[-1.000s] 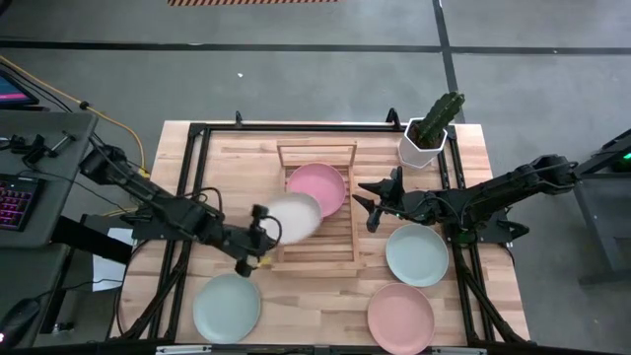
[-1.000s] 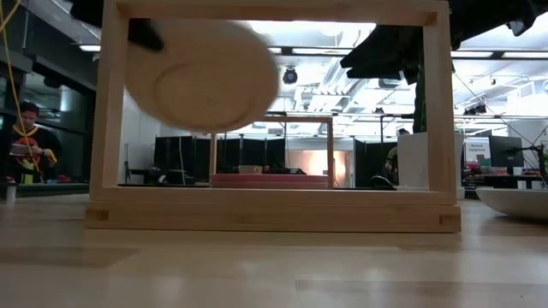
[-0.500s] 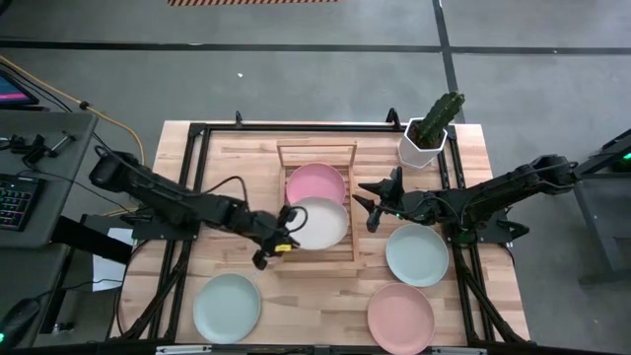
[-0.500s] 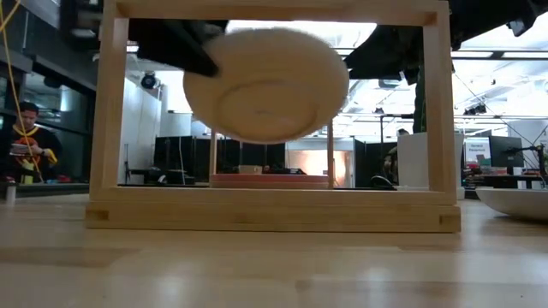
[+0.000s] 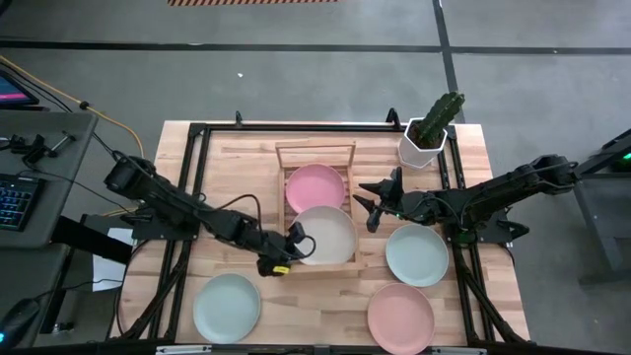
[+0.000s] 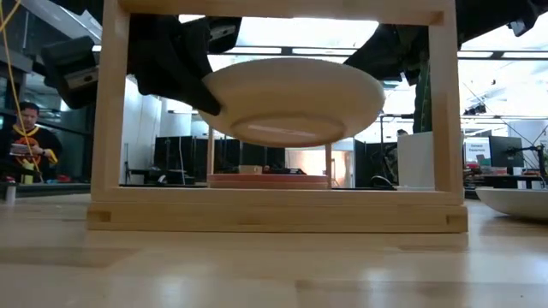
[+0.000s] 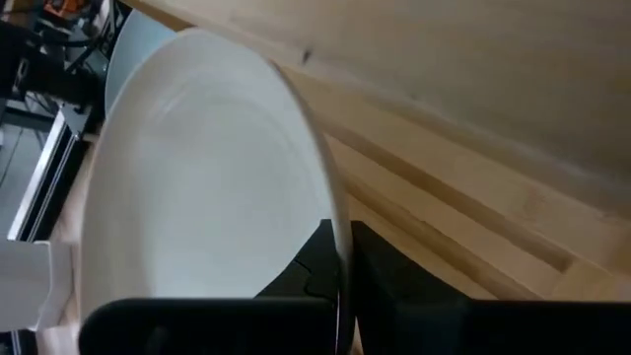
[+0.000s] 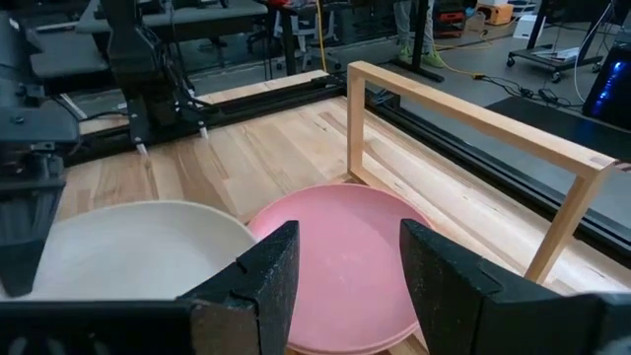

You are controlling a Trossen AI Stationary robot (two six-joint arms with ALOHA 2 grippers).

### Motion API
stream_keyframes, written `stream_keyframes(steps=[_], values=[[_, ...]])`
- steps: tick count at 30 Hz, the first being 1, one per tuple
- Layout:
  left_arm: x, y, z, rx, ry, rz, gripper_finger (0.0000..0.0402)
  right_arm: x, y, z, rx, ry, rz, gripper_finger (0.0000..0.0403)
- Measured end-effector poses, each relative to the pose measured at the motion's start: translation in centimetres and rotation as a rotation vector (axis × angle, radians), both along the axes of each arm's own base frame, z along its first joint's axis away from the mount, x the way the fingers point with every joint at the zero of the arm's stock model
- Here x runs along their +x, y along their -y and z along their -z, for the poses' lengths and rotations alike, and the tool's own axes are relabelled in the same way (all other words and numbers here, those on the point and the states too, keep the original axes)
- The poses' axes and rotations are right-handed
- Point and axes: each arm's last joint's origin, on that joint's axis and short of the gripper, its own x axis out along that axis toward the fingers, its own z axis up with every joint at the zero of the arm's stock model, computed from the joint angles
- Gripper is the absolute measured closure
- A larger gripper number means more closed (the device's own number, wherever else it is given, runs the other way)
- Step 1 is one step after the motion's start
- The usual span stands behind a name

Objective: Place and stack plates onto a shelf
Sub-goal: Put the gray plate on the shelf

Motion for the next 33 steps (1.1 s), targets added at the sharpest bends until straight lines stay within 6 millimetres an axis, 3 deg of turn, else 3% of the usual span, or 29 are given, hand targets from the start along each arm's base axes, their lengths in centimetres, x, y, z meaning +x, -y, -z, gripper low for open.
stream_keyframes(steps=[21, 33], values=[[0.02, 0.18, 0.15, -0.097, -0.008, -0.052, 0.0361, 0.0, 0.0, 0.01, 0.0, -0.001, 0.0, 0.0242], [-0.07, 0.18, 0.39, -0.201, -0.041, -0.157, 0.0279, 0.0, -0.01, 0.0, 0.0, 0.0, -0.001, 0.0242]])
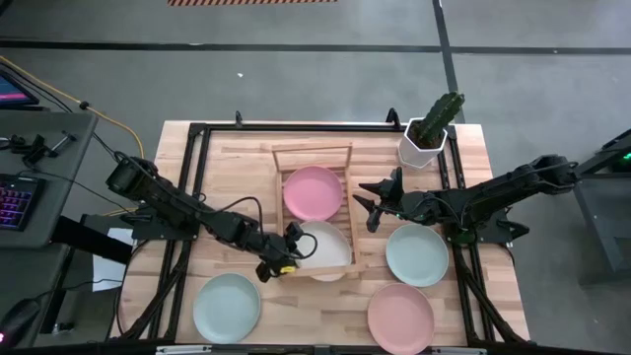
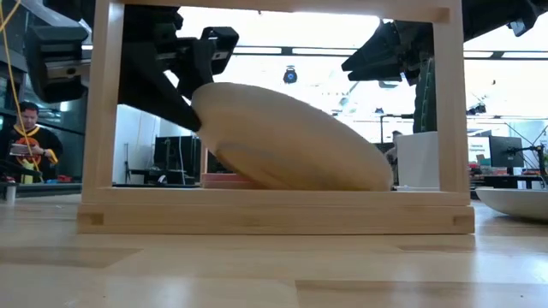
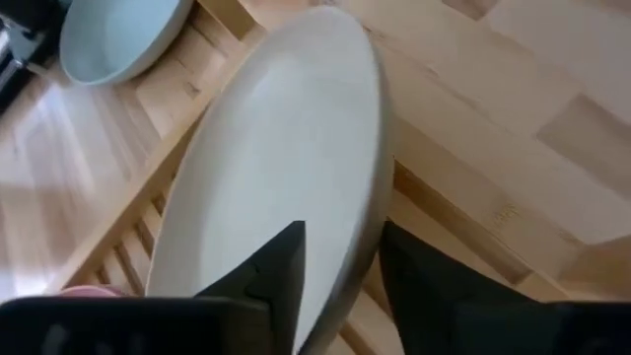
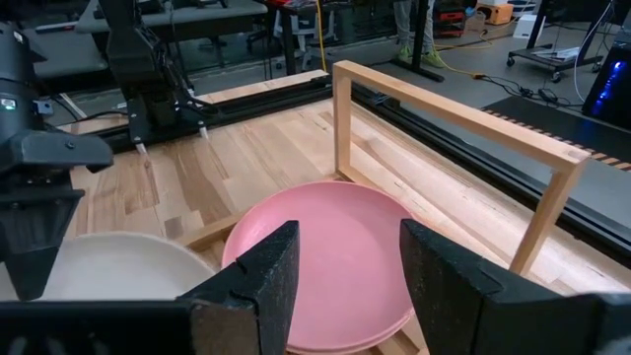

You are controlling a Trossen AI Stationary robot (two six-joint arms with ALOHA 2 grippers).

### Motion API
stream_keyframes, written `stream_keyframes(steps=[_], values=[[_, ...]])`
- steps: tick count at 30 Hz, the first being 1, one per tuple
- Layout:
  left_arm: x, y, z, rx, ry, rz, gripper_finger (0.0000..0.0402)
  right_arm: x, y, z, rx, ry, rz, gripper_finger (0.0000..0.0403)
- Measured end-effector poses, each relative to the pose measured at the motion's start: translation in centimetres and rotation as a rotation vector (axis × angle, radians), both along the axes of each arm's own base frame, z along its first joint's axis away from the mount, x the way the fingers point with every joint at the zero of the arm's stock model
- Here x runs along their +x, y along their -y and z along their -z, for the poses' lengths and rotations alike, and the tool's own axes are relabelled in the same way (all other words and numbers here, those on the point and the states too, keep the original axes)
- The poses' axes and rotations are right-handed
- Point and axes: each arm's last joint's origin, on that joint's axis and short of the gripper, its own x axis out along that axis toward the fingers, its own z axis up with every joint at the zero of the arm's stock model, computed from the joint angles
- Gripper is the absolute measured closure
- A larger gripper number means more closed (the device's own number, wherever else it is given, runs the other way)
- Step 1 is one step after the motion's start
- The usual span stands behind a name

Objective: Place and stack plates onto a shelf
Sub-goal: Put the gray plate on the shelf, then adjust the shelf

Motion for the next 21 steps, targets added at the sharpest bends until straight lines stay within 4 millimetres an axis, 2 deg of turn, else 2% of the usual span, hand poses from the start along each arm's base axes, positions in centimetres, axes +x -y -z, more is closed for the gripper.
stream_keyframes(steps=[9, 15, 21], values=[[0.0, 0.0, 0.0, -0.031, -0.007, -0.039, 0.0222, 0.0, 0.0, 0.0, 0.0, 0.0, 0.0, 0.0242], [-0.6, -0.4, -0.4, 0.013, -0.026, -0.074, 0.0216, 0.0, 0.0, 0.0, 0.0, 0.0, 0.0, 0.0242], [-1.5, -1.4, -1.7, 0.023, -0.03, -0.178, 0.0219, 0.0, 0.0, 0.0, 0.0, 0.001, 0.0, 0.0242]])
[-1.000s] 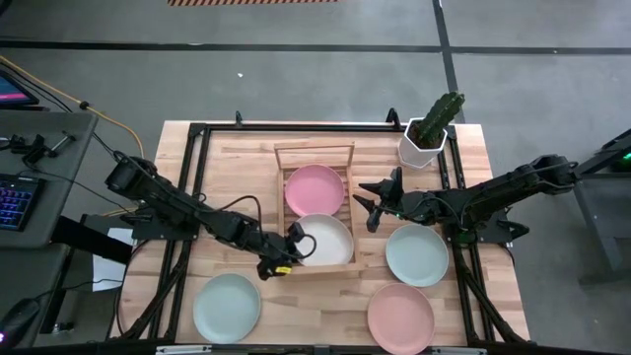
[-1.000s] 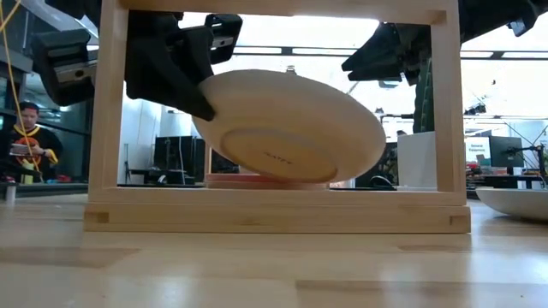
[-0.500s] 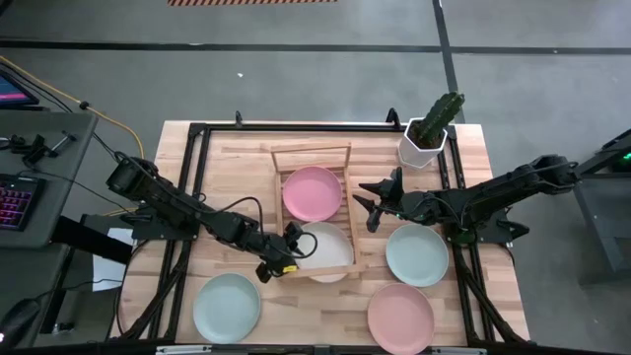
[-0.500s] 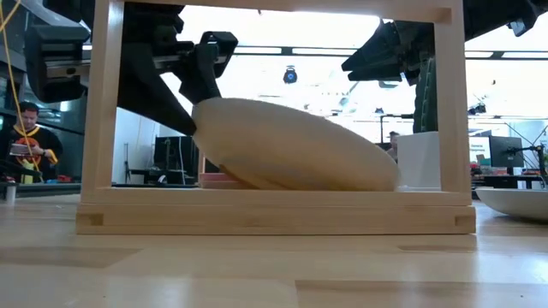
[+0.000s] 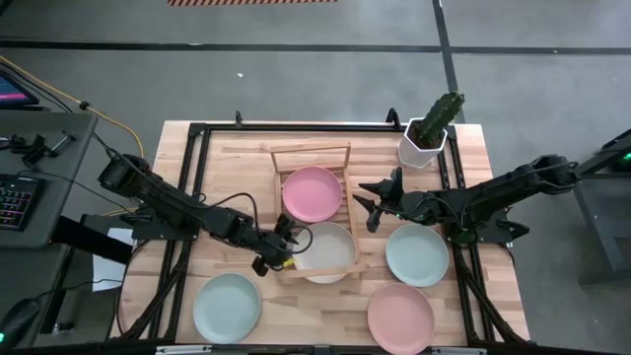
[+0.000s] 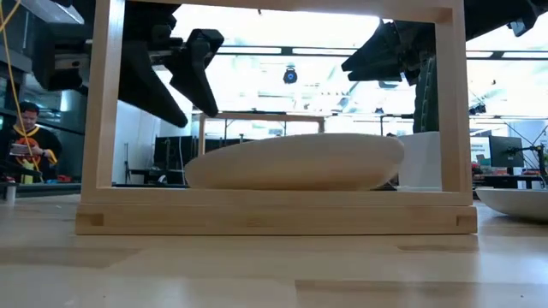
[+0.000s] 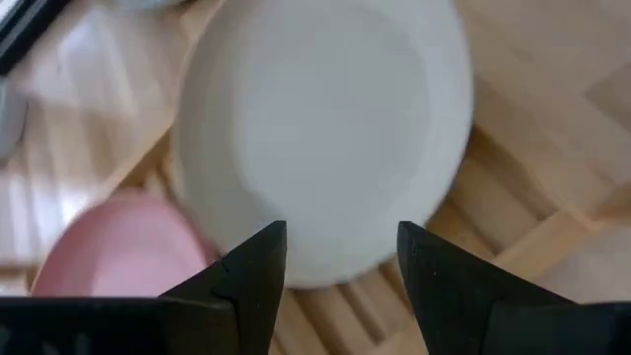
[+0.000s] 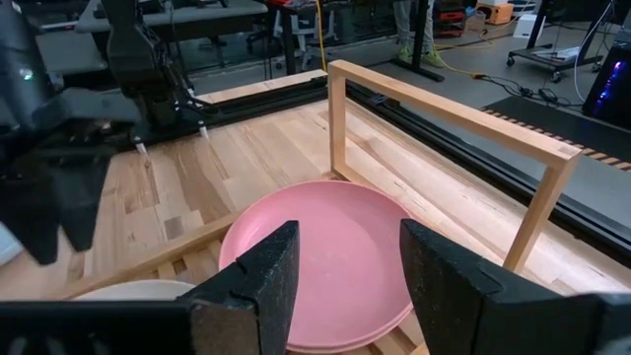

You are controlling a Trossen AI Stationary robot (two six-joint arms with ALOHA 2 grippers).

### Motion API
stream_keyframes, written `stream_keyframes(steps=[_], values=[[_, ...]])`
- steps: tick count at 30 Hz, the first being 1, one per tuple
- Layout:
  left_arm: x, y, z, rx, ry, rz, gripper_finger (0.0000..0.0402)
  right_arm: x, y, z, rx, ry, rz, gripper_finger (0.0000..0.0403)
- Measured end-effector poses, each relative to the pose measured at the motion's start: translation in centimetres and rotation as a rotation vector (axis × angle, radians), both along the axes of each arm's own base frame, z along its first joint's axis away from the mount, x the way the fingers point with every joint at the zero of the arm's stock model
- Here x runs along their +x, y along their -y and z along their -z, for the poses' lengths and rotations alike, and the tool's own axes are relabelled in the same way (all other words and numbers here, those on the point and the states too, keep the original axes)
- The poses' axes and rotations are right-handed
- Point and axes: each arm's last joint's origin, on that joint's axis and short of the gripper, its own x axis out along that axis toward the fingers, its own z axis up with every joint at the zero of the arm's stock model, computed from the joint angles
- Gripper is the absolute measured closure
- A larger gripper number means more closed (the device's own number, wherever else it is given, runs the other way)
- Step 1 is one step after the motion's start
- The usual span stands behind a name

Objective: Place and stack plates onto a shelf
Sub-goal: Adjust the shelf

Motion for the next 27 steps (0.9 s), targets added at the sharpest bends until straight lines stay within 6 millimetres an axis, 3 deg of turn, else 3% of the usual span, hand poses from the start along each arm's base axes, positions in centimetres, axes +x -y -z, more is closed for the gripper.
stream_keyframes(steps=[5, 8, 14, 18, 27], values=[[-1.1, -1.9, -1.3, -0.095, 0.03, -0.173, 0.022, 0.0, 0.0, 0.0, 0.001, 0.002, 0.0, 0.0242], [-2.4, -3.3, -0.9, -0.172, 0.111, -0.25, 0.022, 0.0, 0.0, 0.0, 0.006, 0.002, 0.001, 0.0242], [-5.9, -5.4, 0.8, -0.319, 0.434, -0.299, 0.022, 0.0, 0.0, 0.1, 0.012, -0.006, 0.003, 0.0242], [-7.8, -7.3, 1.4, -0.316, 0.671, -0.416, 0.022, 0.0, 0.2, 0.1, 0.02, 0.004, 0.012, 0.0242], [-8.1, -13.3, 1.6, -0.301, 0.76, -0.725, 0.024, 0.2, 1.7, 0.0, 0.099, 0.051, 0.099, 0.0242]])
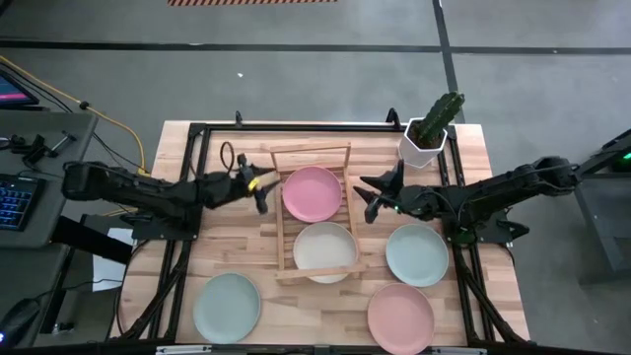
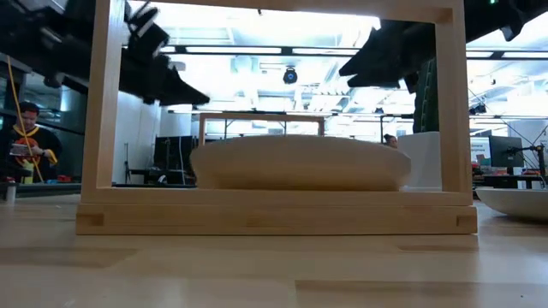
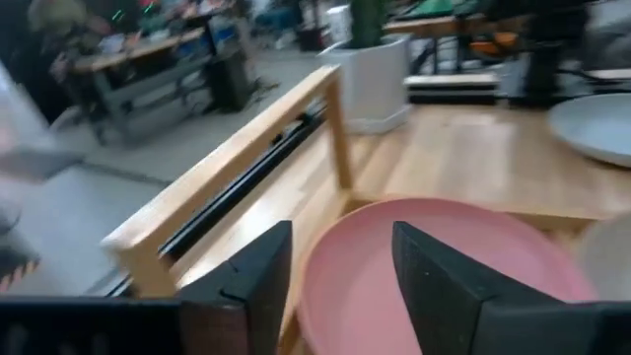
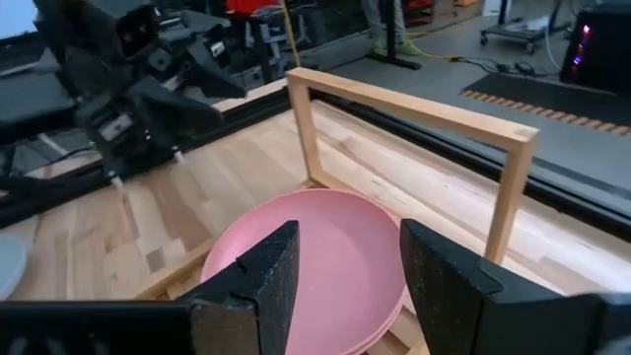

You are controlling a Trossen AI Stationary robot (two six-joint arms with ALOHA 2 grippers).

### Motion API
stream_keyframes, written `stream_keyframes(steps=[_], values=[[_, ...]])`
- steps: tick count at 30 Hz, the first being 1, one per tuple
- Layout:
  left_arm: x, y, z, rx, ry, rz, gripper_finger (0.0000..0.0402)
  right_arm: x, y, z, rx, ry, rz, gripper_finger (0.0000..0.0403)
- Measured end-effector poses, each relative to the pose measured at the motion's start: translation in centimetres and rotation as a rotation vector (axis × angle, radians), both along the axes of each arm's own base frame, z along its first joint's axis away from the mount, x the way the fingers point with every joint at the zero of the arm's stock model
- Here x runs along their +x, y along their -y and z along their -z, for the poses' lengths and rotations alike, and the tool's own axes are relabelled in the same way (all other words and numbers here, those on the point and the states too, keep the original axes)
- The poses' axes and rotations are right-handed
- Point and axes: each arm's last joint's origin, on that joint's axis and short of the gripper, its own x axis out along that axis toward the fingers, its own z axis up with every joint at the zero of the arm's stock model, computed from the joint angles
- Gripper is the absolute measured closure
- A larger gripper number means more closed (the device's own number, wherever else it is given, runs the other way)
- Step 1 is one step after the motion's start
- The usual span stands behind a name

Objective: Place and stack plates onto a shelf
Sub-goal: Adjust the shelf

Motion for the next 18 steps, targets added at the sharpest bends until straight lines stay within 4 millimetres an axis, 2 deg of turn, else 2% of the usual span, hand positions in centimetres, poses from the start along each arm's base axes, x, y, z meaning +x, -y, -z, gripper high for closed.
stream_keyframes(steps=[3, 8, 18], values=[[-0.1, -1.5, 0.4, -0.033, -0.011, -0.04, 0.0282, 0.0, 0.2, 0.1, 0.01, -0.009, 0.011, 0.0242], [-0.2, -2.9, 1.0, -0.048, -0.042, -0.016, 0.0386, -0.1, 0.2, 0.3, 0.006, -0.032, 0.01, 0.0242], [-1.1, -6.5, 1.5, -0.059, -0.037, -0.088, 0.04, -0.1, 0.2, 0.3, 0.008, -0.031, 0.01, 0.0242]])
